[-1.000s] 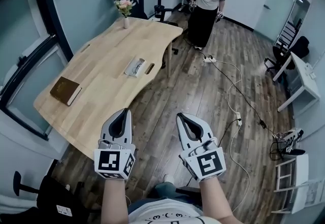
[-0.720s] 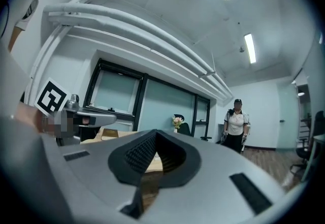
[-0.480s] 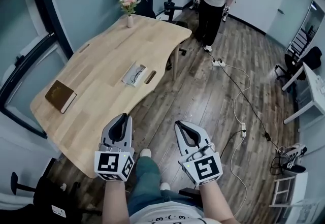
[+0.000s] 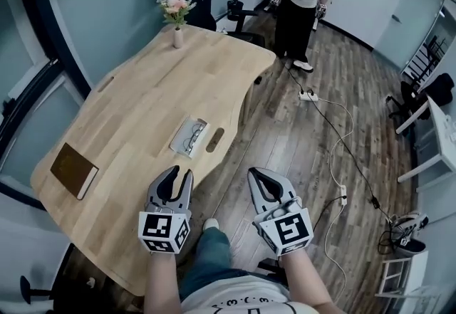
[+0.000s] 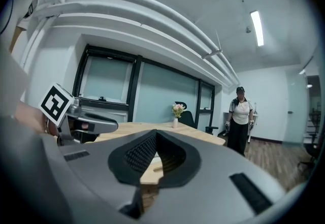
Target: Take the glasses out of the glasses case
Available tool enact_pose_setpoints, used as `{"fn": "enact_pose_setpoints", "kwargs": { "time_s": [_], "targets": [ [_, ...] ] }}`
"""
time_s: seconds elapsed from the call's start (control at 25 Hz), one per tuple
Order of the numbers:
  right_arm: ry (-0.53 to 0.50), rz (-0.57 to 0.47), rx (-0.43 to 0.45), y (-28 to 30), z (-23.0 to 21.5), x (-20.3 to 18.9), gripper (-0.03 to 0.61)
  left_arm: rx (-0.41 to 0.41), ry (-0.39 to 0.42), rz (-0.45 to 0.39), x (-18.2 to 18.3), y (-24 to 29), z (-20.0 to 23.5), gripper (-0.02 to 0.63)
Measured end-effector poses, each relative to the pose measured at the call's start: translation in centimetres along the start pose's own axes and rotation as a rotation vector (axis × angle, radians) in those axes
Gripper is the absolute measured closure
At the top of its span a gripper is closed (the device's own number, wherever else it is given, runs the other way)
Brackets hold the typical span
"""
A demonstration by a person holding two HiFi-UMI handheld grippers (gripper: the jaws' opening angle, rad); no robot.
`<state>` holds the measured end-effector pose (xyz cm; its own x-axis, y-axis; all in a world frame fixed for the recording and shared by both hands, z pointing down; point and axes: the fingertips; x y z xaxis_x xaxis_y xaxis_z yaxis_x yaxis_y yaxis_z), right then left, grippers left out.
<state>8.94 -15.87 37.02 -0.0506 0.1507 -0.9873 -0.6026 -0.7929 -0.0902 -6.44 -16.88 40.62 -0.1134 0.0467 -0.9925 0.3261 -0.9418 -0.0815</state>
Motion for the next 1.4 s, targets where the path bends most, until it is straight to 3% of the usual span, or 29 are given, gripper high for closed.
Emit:
{"fn": "enact_pose_setpoints", "kwargs": {
  "time_s": [0.28, 0.44, 0.6, 0.76, 1.2, 1.4],
  "targets": [
    [0.014, 0.046, -0.005, 9.0, -2.2, -2.6, 0.569, -0.035, -0.015, 0.095, -3.0, 7.2, 4.9, 0.5],
    [0.02, 0.104, 0.006, 11.4, -3.0, -5.0, 0.568, -0.043, -0.032, 0.175, -5.7, 9.5, 6.5, 0.5],
    [0.1, 0.144, -0.014, 12.4, -4.5, -7.5, 0.568, -0.076, -0.029, 0.278, -8.6, 11.2, 7.1, 0.5],
    [0.164, 0.168, -0.002, 13.7, -6.3, -9.6, 0.568, -0.121, -0.01, 0.414, -11.9, 13.3, 7.5, 0.508],
    [0.276, 0.258, 0.089, 18.3, -10.6, -15.8, 0.568, -0.134, 0.082, 0.822, -20.4, 17.2, 9.5, 0.511],
    [0.307, 0.281, 0.119, 20.1, -12.4, -17.7, 0.568, -0.155, 0.121, 0.976, -22.3, 18.0, 10.1, 0.518]
  ]
}}
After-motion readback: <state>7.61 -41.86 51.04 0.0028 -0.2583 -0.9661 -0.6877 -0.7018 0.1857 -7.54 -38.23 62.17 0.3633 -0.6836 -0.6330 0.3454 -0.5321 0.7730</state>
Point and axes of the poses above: the fingertips, and each gripper's own axes: y forward along the fingers, z to its left, x out of its top, and after that the axes turned 13 degrees about -z, right-handed
